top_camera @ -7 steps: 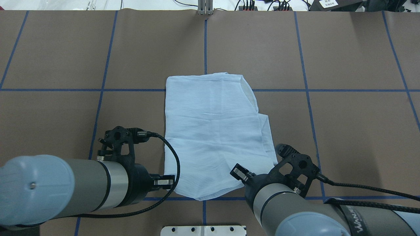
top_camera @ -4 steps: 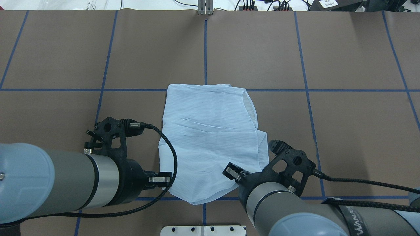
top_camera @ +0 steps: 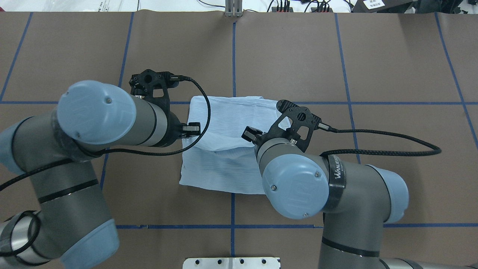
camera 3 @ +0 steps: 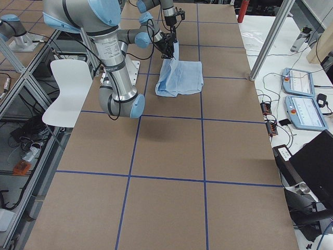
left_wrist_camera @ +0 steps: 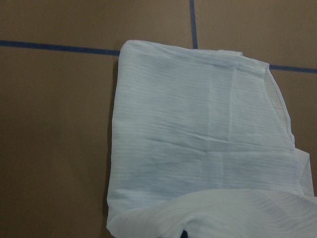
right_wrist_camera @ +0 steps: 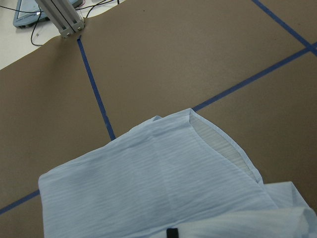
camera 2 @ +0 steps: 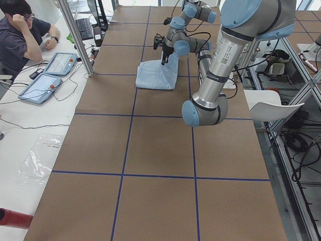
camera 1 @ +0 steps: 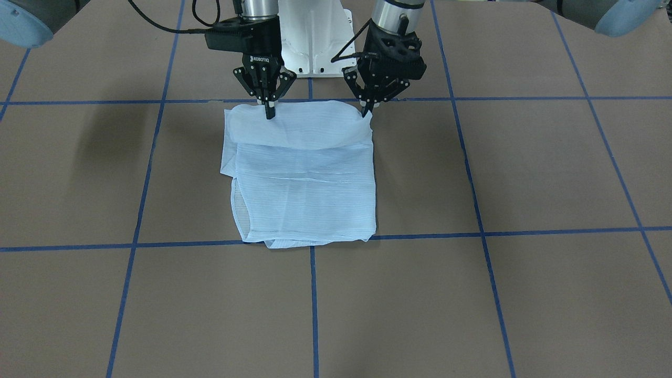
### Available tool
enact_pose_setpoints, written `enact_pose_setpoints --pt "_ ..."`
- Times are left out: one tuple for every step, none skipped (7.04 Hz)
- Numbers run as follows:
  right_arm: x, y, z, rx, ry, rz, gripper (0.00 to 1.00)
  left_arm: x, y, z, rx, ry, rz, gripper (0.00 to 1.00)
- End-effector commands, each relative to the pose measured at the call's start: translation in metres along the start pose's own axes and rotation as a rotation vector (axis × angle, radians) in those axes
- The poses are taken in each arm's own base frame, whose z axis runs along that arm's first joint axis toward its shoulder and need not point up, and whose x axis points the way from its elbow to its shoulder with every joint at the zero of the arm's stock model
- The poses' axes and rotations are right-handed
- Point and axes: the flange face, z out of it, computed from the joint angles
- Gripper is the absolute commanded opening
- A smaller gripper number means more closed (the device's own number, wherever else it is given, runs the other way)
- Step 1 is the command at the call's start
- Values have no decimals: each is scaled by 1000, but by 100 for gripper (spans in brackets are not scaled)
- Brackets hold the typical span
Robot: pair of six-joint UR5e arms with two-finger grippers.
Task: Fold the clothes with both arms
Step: 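Lift the near edge with both grippers and fold it away from the robot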
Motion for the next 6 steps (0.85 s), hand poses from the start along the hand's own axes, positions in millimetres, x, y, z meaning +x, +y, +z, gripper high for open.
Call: enact_pose_setpoints --pt "-14 -24 60 60 19 -19 0 -3 -59 87 66 -13 2 0" --pt "-35 -30 90 84 40 -19 0 -6 -79 110 93 -19 3 0" --pt "-51 -32 124 98 49 -15 0 -7 -95 131 100 -39 -6 0" --pt "-60 -33 159 110 52 -11 0 -8 -104 148 112 -52 -9 0" --pt "-62 -37 184 120 69 -26 0 -8 -108 161 130 -54 -8 0" --pt "-61 -39 195 125 76 -26 0 -13 -110 175 133 -45 -6 0"
